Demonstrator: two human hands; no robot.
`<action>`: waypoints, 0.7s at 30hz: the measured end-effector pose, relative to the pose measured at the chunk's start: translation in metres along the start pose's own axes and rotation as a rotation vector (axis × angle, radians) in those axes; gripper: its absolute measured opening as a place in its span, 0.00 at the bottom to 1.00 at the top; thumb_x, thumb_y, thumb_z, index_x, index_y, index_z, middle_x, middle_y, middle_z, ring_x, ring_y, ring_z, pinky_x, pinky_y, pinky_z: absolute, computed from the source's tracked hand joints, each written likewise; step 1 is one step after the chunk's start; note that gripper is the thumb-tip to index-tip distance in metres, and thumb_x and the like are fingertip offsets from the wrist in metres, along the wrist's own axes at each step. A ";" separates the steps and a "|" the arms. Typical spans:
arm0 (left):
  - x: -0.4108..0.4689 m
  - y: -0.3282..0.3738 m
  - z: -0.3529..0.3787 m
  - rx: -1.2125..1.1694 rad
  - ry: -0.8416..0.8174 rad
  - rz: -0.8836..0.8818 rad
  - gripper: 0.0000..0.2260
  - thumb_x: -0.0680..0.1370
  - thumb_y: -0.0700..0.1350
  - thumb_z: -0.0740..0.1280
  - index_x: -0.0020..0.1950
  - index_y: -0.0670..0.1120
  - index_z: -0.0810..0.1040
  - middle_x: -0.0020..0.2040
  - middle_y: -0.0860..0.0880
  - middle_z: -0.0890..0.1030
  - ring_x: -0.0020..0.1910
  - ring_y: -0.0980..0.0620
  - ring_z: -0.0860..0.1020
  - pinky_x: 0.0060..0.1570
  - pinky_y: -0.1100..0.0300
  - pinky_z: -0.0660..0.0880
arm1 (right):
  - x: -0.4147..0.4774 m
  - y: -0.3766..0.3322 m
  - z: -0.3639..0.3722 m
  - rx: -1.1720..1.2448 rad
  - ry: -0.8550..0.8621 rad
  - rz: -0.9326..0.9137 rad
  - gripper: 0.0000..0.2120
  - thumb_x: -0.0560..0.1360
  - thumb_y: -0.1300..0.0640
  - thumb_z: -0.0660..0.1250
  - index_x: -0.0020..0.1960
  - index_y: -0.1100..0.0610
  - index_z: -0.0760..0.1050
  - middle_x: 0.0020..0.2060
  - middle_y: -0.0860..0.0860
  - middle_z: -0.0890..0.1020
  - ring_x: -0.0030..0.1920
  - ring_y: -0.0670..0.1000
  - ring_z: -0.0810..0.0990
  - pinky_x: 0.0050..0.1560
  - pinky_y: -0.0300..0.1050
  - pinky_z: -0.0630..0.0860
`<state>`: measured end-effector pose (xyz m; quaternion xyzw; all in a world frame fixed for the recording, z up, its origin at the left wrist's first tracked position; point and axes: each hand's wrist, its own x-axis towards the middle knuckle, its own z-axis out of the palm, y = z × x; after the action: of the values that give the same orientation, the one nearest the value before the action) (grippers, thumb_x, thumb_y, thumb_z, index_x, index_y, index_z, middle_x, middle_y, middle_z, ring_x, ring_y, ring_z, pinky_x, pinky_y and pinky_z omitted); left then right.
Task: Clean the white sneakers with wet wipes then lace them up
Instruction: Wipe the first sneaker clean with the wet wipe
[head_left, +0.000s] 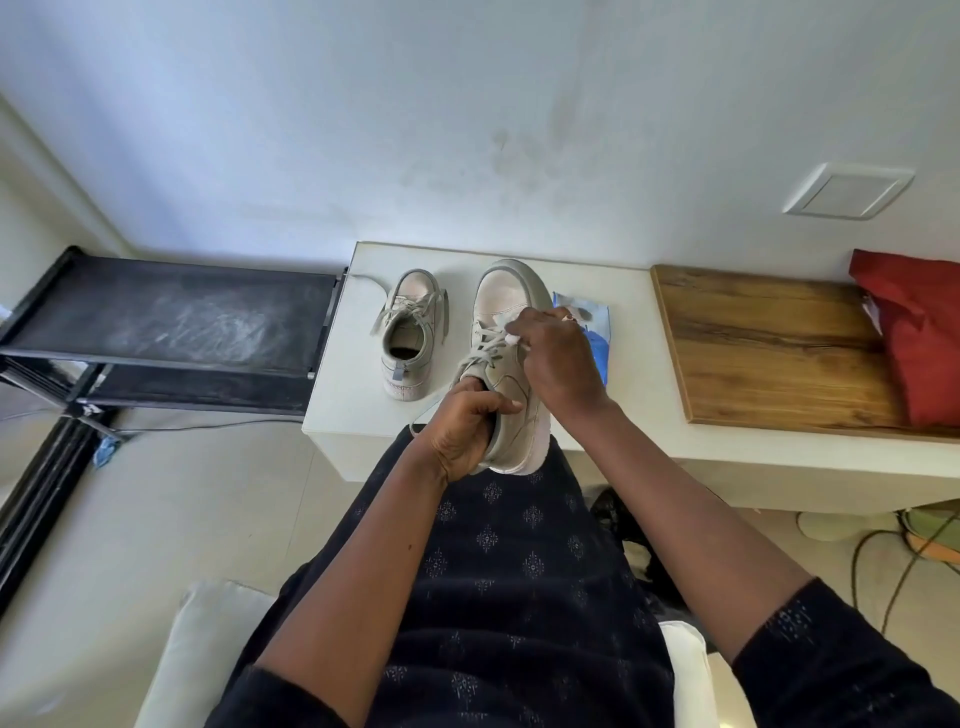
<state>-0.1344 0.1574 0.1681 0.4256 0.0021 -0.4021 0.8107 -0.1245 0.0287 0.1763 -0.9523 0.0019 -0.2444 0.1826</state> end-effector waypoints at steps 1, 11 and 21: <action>0.000 0.000 0.001 -0.005 0.027 0.003 0.17 0.73 0.23 0.57 0.37 0.40 0.80 0.37 0.43 0.83 0.40 0.47 0.82 0.46 0.57 0.80 | 0.000 -0.001 0.001 -0.009 0.004 -0.020 0.17 0.61 0.79 0.61 0.43 0.67 0.81 0.37 0.58 0.82 0.40 0.62 0.79 0.39 0.45 0.74; -0.003 0.002 0.006 0.217 0.216 -0.060 0.13 0.62 0.30 0.63 0.45 0.39 0.70 0.42 0.44 0.73 0.45 0.44 0.73 0.47 0.52 0.72 | 0.065 0.013 -0.010 -0.142 0.046 0.066 0.17 0.64 0.76 0.53 0.44 0.69 0.79 0.38 0.63 0.80 0.45 0.63 0.76 0.39 0.48 0.71; -0.005 0.000 -0.002 0.207 0.237 0.046 0.15 0.56 0.32 0.57 0.40 0.40 0.73 0.30 0.49 0.72 0.32 0.52 0.71 0.35 0.61 0.70 | 0.086 0.023 -0.031 0.155 0.094 0.093 0.14 0.66 0.67 0.57 0.39 0.62 0.82 0.33 0.57 0.84 0.32 0.56 0.79 0.34 0.37 0.64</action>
<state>-0.1374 0.1622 0.1681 0.5512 0.0464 -0.3285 0.7656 -0.0614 -0.0114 0.2330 -0.9216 0.0356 -0.2797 0.2667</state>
